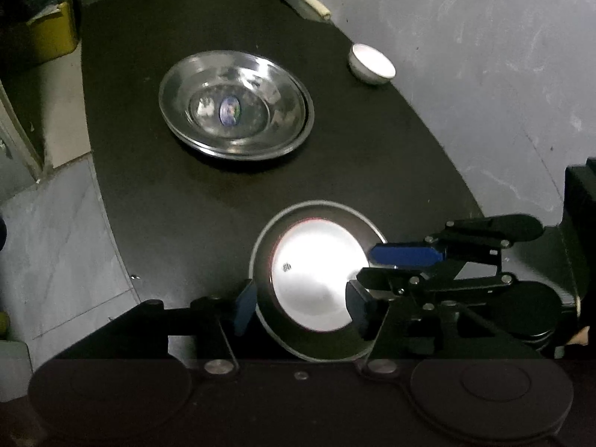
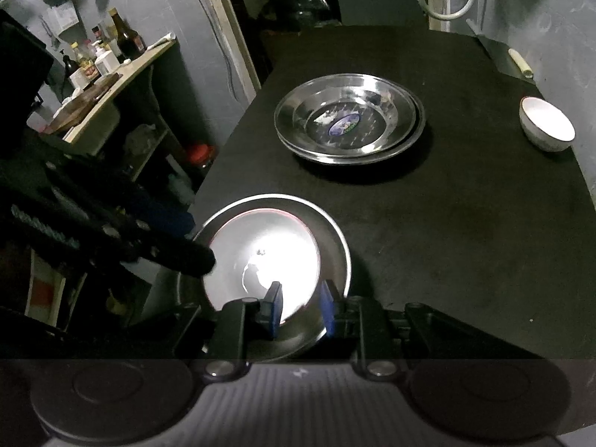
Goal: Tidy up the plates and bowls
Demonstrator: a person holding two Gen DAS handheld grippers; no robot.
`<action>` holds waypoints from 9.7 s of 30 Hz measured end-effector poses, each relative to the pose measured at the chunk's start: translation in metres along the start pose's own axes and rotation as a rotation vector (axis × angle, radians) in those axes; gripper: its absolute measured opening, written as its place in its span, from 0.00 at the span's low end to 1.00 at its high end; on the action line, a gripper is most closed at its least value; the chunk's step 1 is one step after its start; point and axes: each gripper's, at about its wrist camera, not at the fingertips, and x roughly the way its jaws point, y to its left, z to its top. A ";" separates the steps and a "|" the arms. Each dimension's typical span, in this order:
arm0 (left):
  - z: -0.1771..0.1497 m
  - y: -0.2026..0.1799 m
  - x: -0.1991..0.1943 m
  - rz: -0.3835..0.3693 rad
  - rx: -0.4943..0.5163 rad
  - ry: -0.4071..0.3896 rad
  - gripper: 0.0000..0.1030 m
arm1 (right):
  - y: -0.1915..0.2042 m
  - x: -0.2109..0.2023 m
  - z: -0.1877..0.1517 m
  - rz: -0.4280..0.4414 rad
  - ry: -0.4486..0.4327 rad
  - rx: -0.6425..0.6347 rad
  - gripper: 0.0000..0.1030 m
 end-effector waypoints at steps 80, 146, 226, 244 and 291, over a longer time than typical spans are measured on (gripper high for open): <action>0.295 -0.084 0.245 0.078 0.219 -0.077 0.36 | -0.262 0.075 0.084 -0.413 -0.476 0.665 0.30; 0.022 -0.004 0.006 -0.045 -0.103 -0.331 0.12 | -0.014 -0.032 0.021 -0.044 -0.206 0.119 0.21; -0.012 -0.010 0.017 0.069 0.016 -0.082 0.19 | 0.009 0.001 0.005 0.027 0.065 0.018 0.20; -0.012 -0.016 0.010 0.109 0.043 -0.090 0.28 | 0.011 0.000 0.005 0.038 0.055 0.016 0.20; -0.034 0.018 0.000 0.277 -0.095 -0.076 0.99 | -0.035 -0.005 0.007 -0.197 -0.034 0.146 1.00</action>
